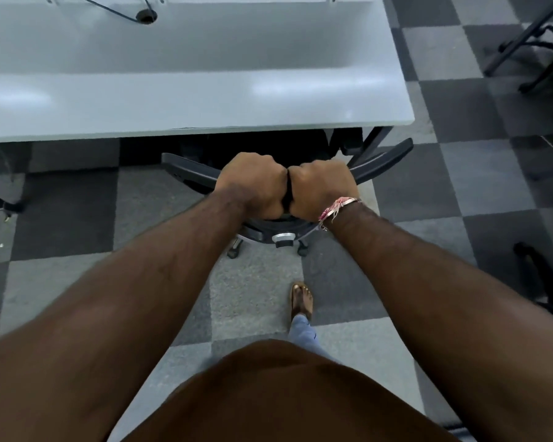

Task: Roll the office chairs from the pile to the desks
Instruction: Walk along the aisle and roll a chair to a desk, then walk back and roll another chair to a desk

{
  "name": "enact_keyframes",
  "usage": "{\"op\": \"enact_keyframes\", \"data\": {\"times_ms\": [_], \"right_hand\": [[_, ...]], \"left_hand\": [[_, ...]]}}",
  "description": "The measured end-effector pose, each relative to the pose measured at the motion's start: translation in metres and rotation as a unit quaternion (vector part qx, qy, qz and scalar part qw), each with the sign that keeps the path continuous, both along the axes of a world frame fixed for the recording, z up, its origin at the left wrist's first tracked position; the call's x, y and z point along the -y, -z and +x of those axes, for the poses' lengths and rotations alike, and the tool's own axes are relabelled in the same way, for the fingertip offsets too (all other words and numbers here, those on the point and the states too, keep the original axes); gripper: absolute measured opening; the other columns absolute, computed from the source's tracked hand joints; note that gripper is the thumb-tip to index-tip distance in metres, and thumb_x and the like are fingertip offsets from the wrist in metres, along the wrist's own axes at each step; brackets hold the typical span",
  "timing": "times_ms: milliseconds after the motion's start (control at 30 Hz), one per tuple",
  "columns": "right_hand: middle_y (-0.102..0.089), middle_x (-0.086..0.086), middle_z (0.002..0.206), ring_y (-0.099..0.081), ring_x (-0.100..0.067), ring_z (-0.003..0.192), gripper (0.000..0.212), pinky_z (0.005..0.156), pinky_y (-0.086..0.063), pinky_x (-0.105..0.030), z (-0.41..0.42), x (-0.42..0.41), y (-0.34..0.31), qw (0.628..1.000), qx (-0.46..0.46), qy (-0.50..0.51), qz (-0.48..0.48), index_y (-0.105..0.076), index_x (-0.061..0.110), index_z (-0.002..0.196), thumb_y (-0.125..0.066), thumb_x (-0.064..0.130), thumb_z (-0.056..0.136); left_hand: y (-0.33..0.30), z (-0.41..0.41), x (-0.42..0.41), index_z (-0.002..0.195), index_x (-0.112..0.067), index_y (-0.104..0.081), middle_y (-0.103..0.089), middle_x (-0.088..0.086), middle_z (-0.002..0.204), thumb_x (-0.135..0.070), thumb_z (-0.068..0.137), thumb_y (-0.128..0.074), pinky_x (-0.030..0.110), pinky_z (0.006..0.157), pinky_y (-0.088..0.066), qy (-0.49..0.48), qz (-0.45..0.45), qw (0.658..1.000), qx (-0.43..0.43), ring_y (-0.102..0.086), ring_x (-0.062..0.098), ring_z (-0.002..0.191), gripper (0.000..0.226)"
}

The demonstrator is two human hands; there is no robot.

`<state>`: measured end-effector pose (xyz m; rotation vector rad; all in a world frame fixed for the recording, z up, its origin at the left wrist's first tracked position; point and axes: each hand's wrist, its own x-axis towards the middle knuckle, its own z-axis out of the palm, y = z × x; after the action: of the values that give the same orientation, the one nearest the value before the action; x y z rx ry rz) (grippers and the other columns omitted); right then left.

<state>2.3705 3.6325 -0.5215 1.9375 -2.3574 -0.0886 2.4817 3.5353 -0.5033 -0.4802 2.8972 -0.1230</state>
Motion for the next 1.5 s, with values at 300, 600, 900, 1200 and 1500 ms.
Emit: {"op": "enact_keyframes", "data": {"times_ms": [300, 600, 900, 1200, 1500], "right_hand": [[-0.065, -0.001, 0.064, -0.062, -0.028, 0.055, 0.02, 0.053, -0.026, -0.028, -0.047, 0.05, 0.003, 0.999, -0.008, -0.043, -0.027, -0.063, 0.02, 0.069, -0.066, 0.04, 0.066], [-0.065, -0.002, 0.063, -0.062, -0.028, 0.054, 0.019, 0.053, -0.027, -0.028, -0.056, 0.056, 0.002, 0.998, -0.005, -0.051, -0.024, -0.062, 0.019, 0.069, -0.067, 0.037, 0.066], [-0.067, 0.003, 0.081, -0.065, -0.026, 0.073, 0.032, 0.058, -0.036, -0.031, -0.051, 0.045, -0.011, 0.995, 0.063, -0.077, 0.024, -0.048, 0.026, 0.078, -0.053, 0.058, 0.079], [-0.066, 0.0, 0.092, -0.063, -0.028, 0.08, 0.035, 0.062, -0.042, -0.034, 0.005, 0.09, -0.032, 0.985, 0.089, -0.144, -0.003, -0.054, 0.021, 0.094, -0.061, 0.048, 0.071], [-0.065, -0.005, 0.106, -0.061, -0.029, 0.095, 0.043, 0.069, -0.036, -0.034, 0.141, 0.178, -0.058, 0.969, 0.061, -0.238, 0.009, -0.056, 0.016, 0.107, -0.061, 0.049, 0.08]], "left_hand": [[-0.003, -0.044, 0.049, 0.069, -0.025, -0.055, -0.054, -0.006, 0.062, -0.045, 0.073, -0.058, 0.032, 0.056, -0.041, -0.042, 0.002, 0.998, 0.038, -0.049, 0.022, 0.054, 0.021], [-0.009, -0.052, 0.053, 0.069, -0.026, -0.05, -0.051, -0.008, 0.064, -0.046, 0.077, -0.059, 0.032, 0.058, -0.043, -0.042, 0.023, 0.997, 0.052, -0.052, 0.021, 0.059, 0.023], [-0.026, -0.038, 0.044, 0.074, -0.026, -0.055, -0.058, -0.008, 0.073, -0.045, 0.073, -0.063, 0.031, 0.06, -0.046, -0.053, 0.052, 0.994, 0.076, -0.062, 0.024, 0.07, 0.02], [-0.047, 0.04, 0.052, 0.094, -0.021, -0.068, -0.071, 0.0, 0.093, -0.041, 0.075, -0.067, 0.034, 0.066, -0.049, -0.168, 0.013, 0.985, -0.029, -0.069, 0.026, 0.085, 0.028], [-0.061, 0.185, 0.107, 0.102, -0.021, -0.068, -0.07, -0.002, 0.096, -0.053, 0.085, -0.066, 0.037, 0.072, -0.056, -0.268, -0.011, 0.961, -0.07, -0.067, 0.021, 0.086, 0.036]]}}
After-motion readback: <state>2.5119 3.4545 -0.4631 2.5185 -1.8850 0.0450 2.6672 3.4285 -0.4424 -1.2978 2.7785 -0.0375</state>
